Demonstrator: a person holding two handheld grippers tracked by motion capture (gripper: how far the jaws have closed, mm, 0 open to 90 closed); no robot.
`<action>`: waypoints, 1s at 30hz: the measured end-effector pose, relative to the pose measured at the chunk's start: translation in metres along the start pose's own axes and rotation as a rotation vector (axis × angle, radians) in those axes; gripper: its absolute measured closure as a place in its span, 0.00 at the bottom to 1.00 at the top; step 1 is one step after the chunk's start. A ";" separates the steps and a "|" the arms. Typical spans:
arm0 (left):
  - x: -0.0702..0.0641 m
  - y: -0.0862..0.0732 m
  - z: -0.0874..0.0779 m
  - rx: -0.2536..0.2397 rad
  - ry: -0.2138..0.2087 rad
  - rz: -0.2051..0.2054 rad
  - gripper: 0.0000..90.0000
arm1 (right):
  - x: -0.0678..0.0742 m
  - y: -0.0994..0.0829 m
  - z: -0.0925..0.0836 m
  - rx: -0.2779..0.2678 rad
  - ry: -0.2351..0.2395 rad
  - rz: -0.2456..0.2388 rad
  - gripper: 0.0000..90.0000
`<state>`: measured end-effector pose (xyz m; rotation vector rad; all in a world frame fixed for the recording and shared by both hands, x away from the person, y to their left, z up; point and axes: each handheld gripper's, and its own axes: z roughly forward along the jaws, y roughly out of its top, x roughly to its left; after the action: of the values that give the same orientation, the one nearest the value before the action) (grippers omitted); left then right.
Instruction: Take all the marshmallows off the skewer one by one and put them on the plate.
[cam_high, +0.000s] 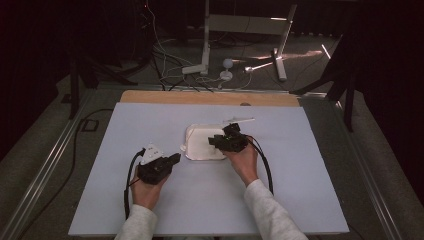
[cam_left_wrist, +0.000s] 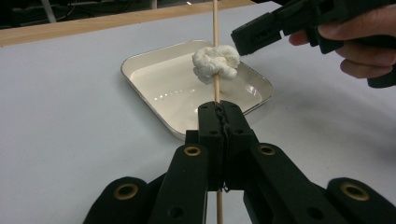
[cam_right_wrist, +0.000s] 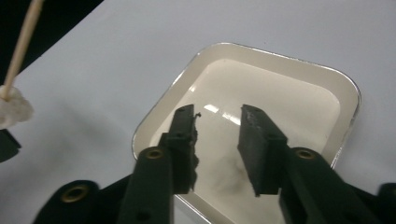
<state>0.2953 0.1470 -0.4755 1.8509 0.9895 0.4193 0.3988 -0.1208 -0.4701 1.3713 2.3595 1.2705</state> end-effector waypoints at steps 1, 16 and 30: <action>0.000 0.000 0.000 0.000 0.000 0.000 1.00 | 0.000 -0.001 0.001 0.001 -0.004 0.002 0.68; -0.001 0.001 0.001 -0.008 0.001 0.000 1.00 | 0.010 -0.001 -0.011 -0.041 0.117 0.041 0.30; -0.006 0.001 0.003 -0.014 -0.014 0.014 1.00 | 0.044 0.004 -0.010 -0.070 0.250 0.034 0.31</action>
<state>0.2942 0.1402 -0.4752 1.8464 0.9621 0.4198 0.3710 -0.0924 -0.4483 1.3049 2.4281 1.6028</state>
